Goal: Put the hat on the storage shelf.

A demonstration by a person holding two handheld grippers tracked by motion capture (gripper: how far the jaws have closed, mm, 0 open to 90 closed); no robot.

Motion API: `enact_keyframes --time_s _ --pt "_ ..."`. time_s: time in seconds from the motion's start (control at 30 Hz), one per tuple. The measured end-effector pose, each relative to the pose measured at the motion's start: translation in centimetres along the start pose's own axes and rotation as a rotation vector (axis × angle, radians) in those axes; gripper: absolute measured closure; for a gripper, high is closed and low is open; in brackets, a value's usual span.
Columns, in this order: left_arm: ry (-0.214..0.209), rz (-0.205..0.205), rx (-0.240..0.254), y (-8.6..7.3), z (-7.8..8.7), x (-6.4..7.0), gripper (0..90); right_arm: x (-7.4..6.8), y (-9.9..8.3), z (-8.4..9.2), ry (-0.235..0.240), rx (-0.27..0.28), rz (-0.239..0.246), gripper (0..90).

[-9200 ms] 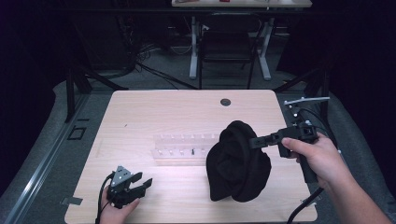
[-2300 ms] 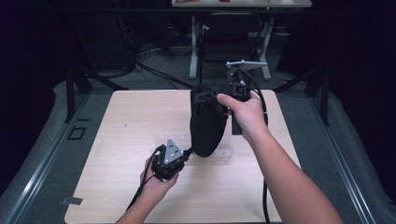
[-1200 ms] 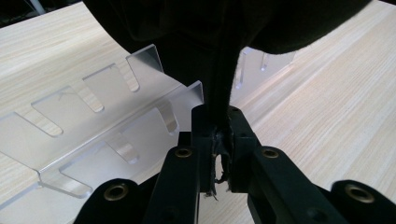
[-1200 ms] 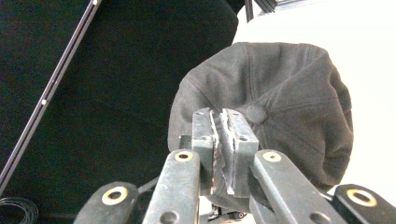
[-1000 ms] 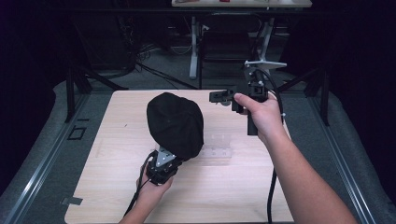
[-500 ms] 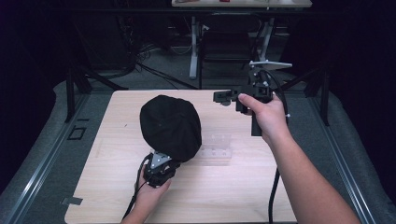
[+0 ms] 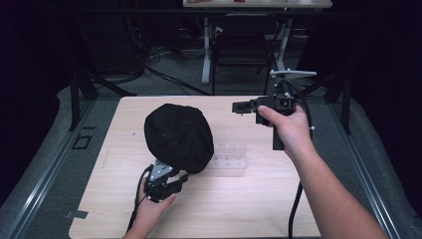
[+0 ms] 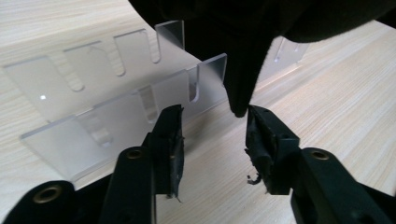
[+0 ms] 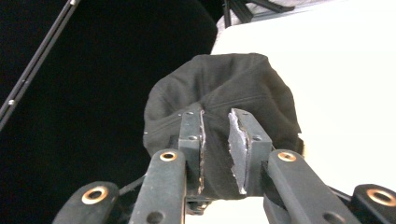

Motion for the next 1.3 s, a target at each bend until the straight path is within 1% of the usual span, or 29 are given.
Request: enact_keyframes --time_s 0.03,0.07,0.1,0.13,0.2,0.3,0.37,0.43,0.47,0.5,0.53,0.57,0.6,0.63,0.7,0.77,0.8,0.83,0.87,0.9,0.97,1.03,1.07,1.2,1.27,1.3 --pt "0.000 0.000 0.000 0.0 0.0 0.0 55.5 0.0 0.0 0.0 0.000 0.000 0.000 74.5" --pt "0.001 0.003 0.000 -0.1 0.3 -0.1 55.3 0.2 -0.3 0.2 -0.019 0.009 0.005 74.2" --pt "-0.001 0.009 -0.001 -0.2 0.4 -0.2 55.3 0.2 -0.3 0.2 -0.019 0.009 0.005 74.2" --pt "-0.008 0.017 -0.007 -0.3 0.7 -0.4 53.9 0.4 -0.7 0.4 -0.039 0.007 0.010 73.7" --pt "-0.015 0.019 -0.015 -0.6 1.1 -0.6 52.8 0.6 -1.0 0.5 -0.062 0.005 0.018 73.2" --pt "-0.018 0.026 -0.015 -0.7 1.4 -0.8 51.5 0.7 -1.4 0.6 -0.070 0.002 0.022 73.0" --pt "-0.014 0.036 -0.021 -0.9 1.9 -1.1 51.2 1.0 -2.0 0.7 -0.095 0.005 0.029 72.9" --pt "-0.016 0.036 -0.027 -1.0 2.0 -1.2 51.0 1.1 -2.2 0.7 -0.103 0.008 0.030 72.9" --pt "-0.016 0.044 -0.028 -1.2 2.4 -1.4 50.8 1.3 -2.5 0.8 -0.123 0.004 0.031 72.9" --pt "-0.016 0.044 -0.028 -1.2 2.4 -1.4 50.5 1.3 -2.5 0.8 -0.123 0.004 0.031 72.9" --pt "-0.017 0.054 -0.029 -1.4 2.7 -1.6 50.4 1.6 -2.9 0.8 -0.142 0.010 0.035 72.9" --pt "-0.017 0.054 -0.029 -1.4 2.7 -1.6 50.3 1.6 -2.9 0.8 -0.142 0.010 0.035 72.9" --pt "-0.015 0.059 -0.021 -1.6 2.9 -1.8 50.2 1.9 -3.4 0.7 -0.171 0.011 0.037 72.7" --pt "-0.016 0.063 -0.019 -1.7 3.0 -1.9 50.2 2.1 -3.6 0.7 -0.178 0.009 0.043 72.6" --pt "-0.013 0.071 -0.015 -2.0 3.1 -2.2 49.9 2.4 -4.0 0.6 -0.196 0.009 0.041 72.3" --pt "-0.012 0.078 -0.016 -2.2 3.2 -2.3 49.7 2.5 -4.3 0.6 -0.201 0.008 0.045 72.3" --pt "-0.008 0.082 -0.016 -2.4 3.1 -2.4 49.8 2.9 -4.8 0.3 -0.217 0.005 0.043 72.2" --pt "-0.008 0.082 -0.016 -2.4 3.1 -2.4 49.9 3.1 -4.9 0.2 -0.221 0.005 0.046 72.3" --pt "-0.002 0.078 -0.024 -2.7 2.9 -2.6 50.4 3.2 -5.1 0.1 -0.236 0.002 0.049 72.2" --pt "-0.002 0.078 -0.024 -2.7 2.9 -2.6 50.5 3.2 -5.1 0.1 -0.236 0.002 0.049 72.2" --pt "0.005 0.082 -0.029 -3.0 2.8 -2.7 50.6 3.6 -5.6 -0.2 -0.268 -0.001 0.063 72.1" --pt "0.012 0.082 -0.025 -3.2 2.7 -2.8 50.6 3.9 -6.1 -0.5 -0.284 -0.004 0.072 72.1" --pt "0.012 0.081 -0.023 -3.3 2.6 -2.8 50.6 4.1 -6.3 -0.6 -0.300 -0.006 0.074 72.1" --pt "0.015 0.087 -0.018 -3.5 2.8 -3.2 50.2 4.7 -7.3 -1.1 -0.325 -0.005 0.090 71.2" --pt "0.015 0.094 -0.018 -3.6 2.8 -3.3 49.8 4.9 -7.6 -1.2 -0.344 -0.004 0.094 70.8" --pt "0.015 0.094 -0.018 -3.6 2.8 -3.3 49.7 4.9 -7.6 -1.2 -0.344 -0.004 0.094 70.8"
Point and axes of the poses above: each handheld gripper's, and its own axes: z roughly backward along the jaws, y roughly out of its top, x roughly to its right, the point moved 3 cm from there along -z, roughly forward along the jaws, and after that the axes turned 14 degrees about -x, right-handed, at the moved point
